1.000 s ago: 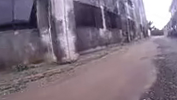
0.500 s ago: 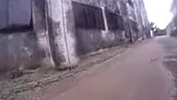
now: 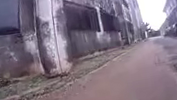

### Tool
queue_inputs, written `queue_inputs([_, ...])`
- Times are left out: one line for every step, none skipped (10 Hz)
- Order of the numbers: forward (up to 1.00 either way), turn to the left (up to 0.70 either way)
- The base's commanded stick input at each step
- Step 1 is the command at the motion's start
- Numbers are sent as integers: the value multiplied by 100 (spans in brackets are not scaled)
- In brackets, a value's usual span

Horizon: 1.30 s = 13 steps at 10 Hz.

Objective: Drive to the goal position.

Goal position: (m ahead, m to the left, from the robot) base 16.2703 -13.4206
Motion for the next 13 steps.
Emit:
queue_inputs([70,-35])
queue_inputs([70,-35])
queue_inputs([70,-35])
queue_inputs([70,-35])
queue_inputs([70,-35])
queue_inputs([70,-35])
queue_inputs([70,-35])
queue_inputs([70,-35])
queue_inputs([70,-35])
queue_inputs([70,-35])
queue_inputs([70,-35])
queue_inputs([70,-35])
queue_inputs([70,-35])
